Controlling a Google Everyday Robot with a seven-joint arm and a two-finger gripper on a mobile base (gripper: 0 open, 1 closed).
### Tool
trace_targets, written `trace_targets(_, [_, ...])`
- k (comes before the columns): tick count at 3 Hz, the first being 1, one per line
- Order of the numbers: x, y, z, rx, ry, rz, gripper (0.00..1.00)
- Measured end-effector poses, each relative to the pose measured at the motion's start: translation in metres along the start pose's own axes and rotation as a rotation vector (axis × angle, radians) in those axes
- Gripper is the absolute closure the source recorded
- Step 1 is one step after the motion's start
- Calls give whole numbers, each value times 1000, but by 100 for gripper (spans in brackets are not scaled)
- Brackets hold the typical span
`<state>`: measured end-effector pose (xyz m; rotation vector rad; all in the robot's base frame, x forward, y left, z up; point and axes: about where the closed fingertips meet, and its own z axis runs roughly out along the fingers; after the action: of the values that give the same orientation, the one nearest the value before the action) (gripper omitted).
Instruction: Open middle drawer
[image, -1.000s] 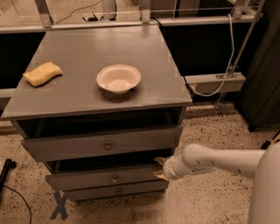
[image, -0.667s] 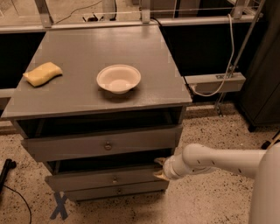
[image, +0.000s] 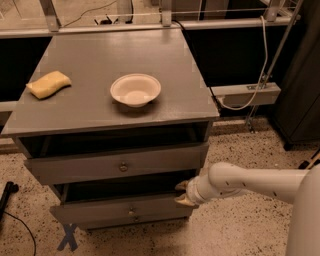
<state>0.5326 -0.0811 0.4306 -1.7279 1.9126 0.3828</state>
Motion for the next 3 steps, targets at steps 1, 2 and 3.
trace_targets(1, [-2,-1,-3,0,0,0,65])
trace_targets(2, [-3,3,-6,-4,-4,3,54])
trace_targets(3, [-1,58,-30,-74,-74,45,53])
